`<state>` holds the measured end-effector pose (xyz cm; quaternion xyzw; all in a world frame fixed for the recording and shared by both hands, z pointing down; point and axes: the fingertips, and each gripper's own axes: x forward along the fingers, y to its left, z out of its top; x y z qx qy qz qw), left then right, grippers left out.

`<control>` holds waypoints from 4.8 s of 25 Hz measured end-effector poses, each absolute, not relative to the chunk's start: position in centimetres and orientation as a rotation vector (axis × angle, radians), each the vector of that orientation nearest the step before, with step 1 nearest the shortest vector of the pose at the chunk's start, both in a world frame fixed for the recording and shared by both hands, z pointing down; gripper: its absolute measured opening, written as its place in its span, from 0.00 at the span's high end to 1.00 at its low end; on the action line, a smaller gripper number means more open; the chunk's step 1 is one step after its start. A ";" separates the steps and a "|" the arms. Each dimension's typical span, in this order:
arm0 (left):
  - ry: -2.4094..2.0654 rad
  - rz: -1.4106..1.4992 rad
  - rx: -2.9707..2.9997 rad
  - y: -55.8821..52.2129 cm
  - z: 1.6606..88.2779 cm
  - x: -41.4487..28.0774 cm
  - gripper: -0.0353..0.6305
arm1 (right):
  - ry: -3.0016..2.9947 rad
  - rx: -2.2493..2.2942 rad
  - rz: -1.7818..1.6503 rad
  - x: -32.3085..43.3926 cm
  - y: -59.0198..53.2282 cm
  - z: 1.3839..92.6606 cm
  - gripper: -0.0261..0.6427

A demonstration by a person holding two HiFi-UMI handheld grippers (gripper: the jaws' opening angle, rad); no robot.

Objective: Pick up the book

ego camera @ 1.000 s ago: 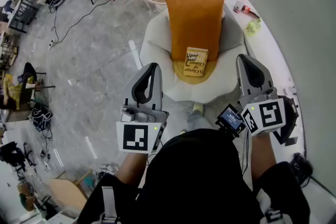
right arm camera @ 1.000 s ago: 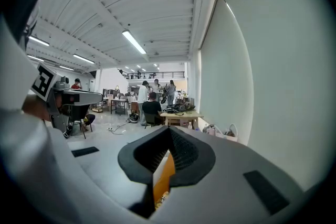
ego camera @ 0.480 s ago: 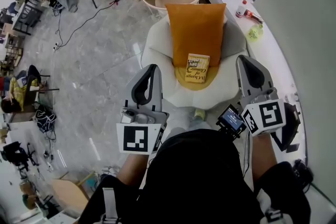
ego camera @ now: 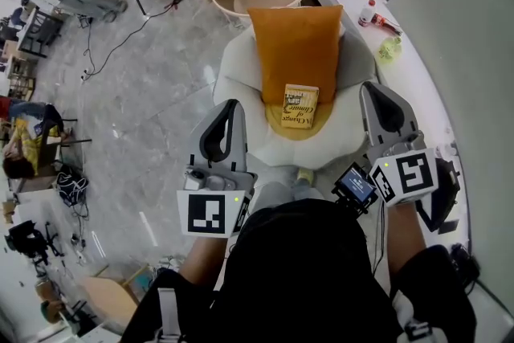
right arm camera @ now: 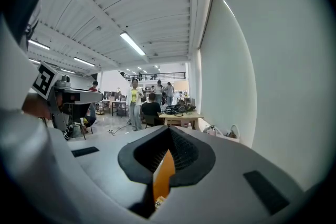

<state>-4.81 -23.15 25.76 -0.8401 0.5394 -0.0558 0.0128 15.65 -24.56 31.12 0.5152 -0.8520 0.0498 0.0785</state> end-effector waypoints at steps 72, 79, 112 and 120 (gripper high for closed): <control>1.813 -0.536 -2.767 -37.0 53.4 -13.1 0.93 | -2.185 0.687 0.295 4.4 -39.1 69.4 0.85; 1.752 -0.559 -2.787 -37.7 59.6 -9.5 0.93 | -2.155 0.672 0.323 4.9 -38.6 74.4 0.84; 1.694 -0.770 -2.847 -38.3 77.8 -7.3 0.93 | -2.003 0.370 0.301 5.2 -41.6 97.8 0.58; 1.673 -0.798 -2.860 -37.6 78.8 -7.2 0.93 | -1.952 0.244 0.346 5.2 -41.5 99.4 0.57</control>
